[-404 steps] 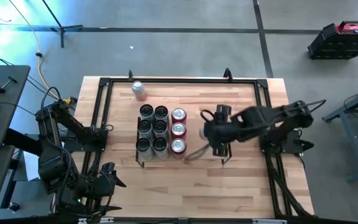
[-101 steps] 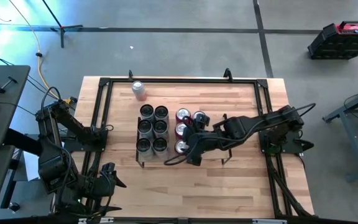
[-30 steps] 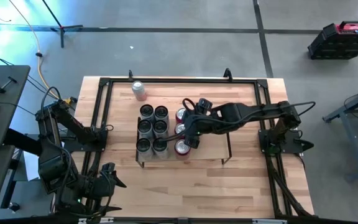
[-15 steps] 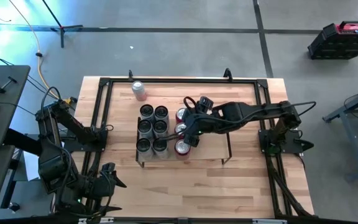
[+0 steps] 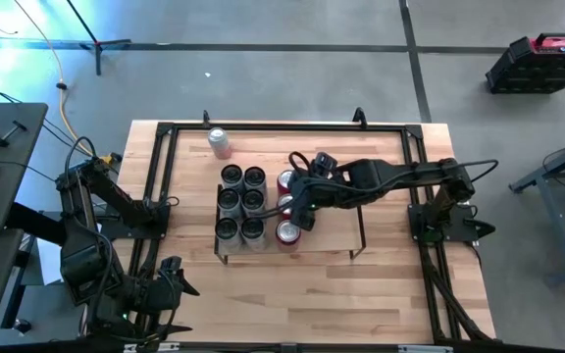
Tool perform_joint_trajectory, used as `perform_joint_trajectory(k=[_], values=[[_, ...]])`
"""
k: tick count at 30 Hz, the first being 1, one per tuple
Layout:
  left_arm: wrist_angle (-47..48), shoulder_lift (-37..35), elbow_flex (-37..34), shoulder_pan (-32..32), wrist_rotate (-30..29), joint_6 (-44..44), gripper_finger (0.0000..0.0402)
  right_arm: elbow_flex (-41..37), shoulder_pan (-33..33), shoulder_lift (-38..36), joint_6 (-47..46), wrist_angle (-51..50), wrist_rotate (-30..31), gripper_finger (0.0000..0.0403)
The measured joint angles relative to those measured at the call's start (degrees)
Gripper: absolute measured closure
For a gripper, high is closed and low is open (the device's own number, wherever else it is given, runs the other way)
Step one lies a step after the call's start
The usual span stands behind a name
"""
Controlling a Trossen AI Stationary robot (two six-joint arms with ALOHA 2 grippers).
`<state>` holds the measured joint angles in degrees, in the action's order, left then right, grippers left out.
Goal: Place canned beverage on shelf
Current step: Adjust the red soda cans on the shelf
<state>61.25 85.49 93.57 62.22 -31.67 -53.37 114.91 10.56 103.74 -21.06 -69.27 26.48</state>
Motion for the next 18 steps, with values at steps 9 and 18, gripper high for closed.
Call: perform_joint_trajectory(k=[9,18], values=[[0.0,0.0,0.0,0.0,0.0,0.0,0.0067,2.6,1.4,-0.1,0.5,-0.2,0.1,0.0041],[0.0,0.0,0.0,0.0,0.0,0.0,0.0067,1.5,0.5,0.1,1.4,-0.1,3.4,0.0041]])
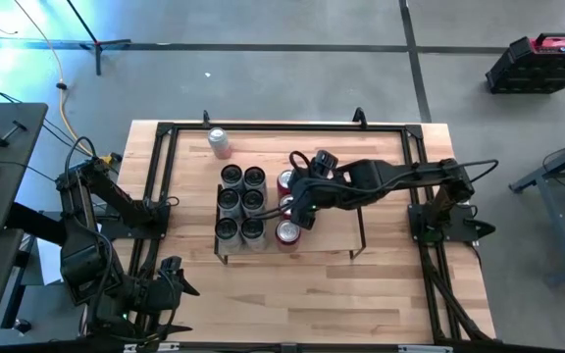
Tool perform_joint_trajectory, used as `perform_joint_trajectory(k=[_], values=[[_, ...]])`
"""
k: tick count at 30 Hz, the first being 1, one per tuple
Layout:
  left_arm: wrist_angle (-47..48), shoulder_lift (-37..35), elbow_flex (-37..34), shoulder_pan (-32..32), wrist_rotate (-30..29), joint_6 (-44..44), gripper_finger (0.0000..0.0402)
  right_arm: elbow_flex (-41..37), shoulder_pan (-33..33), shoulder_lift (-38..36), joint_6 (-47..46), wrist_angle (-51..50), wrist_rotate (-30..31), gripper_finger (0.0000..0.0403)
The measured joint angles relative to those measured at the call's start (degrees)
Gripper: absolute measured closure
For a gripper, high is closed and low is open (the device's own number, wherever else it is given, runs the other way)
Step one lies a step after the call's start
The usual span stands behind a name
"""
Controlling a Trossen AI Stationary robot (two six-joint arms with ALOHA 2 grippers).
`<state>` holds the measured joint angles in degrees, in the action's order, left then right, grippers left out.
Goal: Place canned beverage on shelf
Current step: Adjust the red soda cans on the shelf
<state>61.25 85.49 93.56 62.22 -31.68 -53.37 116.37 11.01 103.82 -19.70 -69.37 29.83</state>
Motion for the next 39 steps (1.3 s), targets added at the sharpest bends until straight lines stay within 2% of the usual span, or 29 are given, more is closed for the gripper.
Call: perform_joint_trajectory(k=[16,25,39], values=[[0.0,0.0,0.0,0.0,0.0,0.0,0.0067,-1.3,-0.1,0.0,-0.2,2.5,-1.2,0.0041],[0.0,0.0,0.0,0.0,0.0,0.0,0.0067,2.5,1.1,0.0,-1.9,-4.6,-1.4,0.0041],[0.0,0.0,0.0,0.0,0.0,0.0,0.0067,-0.2,1.0,0.0,-2.3,-1.8,-1.0,0.0041]])
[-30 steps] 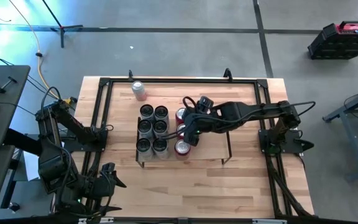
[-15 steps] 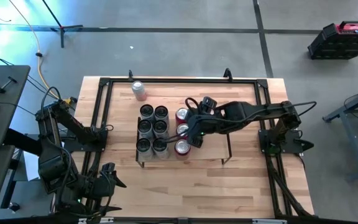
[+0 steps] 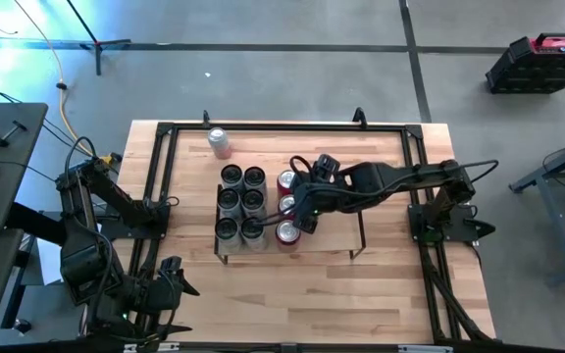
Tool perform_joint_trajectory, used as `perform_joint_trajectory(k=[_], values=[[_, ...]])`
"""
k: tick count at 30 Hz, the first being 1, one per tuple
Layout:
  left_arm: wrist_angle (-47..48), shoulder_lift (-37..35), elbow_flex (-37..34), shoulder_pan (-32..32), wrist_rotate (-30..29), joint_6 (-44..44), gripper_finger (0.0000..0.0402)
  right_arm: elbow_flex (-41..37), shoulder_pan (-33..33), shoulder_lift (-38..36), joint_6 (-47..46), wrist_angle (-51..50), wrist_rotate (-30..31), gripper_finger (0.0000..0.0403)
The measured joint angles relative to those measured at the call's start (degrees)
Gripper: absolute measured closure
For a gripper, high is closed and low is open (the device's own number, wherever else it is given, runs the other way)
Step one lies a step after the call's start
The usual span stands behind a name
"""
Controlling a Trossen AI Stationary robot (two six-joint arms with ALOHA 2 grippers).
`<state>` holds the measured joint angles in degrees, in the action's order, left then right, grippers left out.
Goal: Place canned beverage on shelf
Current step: Adjust the red soda cans on the shelf
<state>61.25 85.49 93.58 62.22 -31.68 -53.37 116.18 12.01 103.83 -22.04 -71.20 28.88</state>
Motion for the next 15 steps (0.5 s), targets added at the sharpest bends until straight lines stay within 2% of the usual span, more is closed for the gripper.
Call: perform_joint_trajectory(k=[15], values=[[0.0,0.0,0.0,0.0,0.0,0.0,0.0067,0.0,0.0,0.0,0.7,1.1,-0.1,0.0041]])
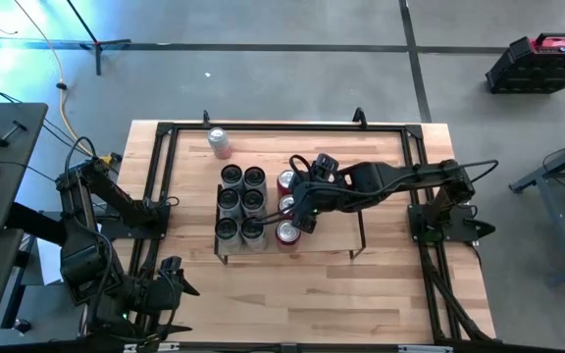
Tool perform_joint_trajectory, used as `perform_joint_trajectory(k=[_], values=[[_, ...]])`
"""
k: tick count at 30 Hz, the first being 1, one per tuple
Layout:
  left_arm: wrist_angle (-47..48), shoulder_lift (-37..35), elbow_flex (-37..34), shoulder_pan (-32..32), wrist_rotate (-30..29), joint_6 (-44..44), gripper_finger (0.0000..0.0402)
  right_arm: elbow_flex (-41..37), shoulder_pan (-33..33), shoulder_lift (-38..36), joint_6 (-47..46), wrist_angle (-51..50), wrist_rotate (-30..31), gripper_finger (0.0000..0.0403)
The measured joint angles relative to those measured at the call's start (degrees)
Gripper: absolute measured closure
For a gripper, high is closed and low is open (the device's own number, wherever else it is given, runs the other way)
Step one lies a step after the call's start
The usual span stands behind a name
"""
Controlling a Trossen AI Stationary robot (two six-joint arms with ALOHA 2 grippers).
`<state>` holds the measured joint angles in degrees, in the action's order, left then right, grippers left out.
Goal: Place canned beverage on shelf
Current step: Adjust the red soda cans on the shelf
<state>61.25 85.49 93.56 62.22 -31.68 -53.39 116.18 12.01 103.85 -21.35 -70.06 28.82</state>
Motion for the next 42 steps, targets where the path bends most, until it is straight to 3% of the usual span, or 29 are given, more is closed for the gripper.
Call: perform_joint_trajectory(k=[42], values=[[0.0,0.0,0.0,0.0,0.0,0.0,0.0067,-0.1,0.4,0.0,0.8,1.0,0.6,0.0041]])
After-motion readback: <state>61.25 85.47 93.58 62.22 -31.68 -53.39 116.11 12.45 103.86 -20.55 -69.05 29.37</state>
